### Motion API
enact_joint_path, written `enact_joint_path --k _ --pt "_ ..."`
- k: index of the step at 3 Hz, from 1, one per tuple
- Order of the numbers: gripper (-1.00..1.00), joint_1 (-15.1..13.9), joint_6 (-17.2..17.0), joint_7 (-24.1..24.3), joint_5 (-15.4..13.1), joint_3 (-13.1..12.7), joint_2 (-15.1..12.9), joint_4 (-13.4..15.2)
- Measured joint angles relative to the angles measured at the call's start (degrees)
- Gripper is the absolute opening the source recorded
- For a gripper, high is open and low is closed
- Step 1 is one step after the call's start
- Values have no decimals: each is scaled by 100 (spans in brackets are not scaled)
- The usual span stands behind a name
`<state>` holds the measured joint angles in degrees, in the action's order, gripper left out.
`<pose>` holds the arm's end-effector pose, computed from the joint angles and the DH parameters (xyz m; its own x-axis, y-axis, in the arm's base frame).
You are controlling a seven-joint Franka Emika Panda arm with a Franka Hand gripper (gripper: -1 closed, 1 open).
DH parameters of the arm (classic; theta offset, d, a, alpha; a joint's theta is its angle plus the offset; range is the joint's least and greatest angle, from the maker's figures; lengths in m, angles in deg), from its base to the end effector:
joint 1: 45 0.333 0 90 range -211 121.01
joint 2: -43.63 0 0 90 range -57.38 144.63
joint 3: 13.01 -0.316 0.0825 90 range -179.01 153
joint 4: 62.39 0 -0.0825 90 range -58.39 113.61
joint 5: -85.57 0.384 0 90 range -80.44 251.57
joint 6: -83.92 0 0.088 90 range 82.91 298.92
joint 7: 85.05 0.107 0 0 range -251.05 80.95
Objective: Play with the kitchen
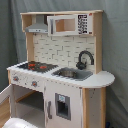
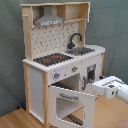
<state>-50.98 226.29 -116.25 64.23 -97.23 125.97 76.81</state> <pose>0.0797 0.4814 0.3772 0.0953 0.7403 -0.6655 -0.0464 0.6711 0.7399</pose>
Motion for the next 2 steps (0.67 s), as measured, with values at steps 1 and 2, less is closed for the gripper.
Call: enact_joint_path --k 1,2 --pt "100 431 5 -66 26 29 -122 428" --pt "100 733 -28 -66 158 107 -289 866"
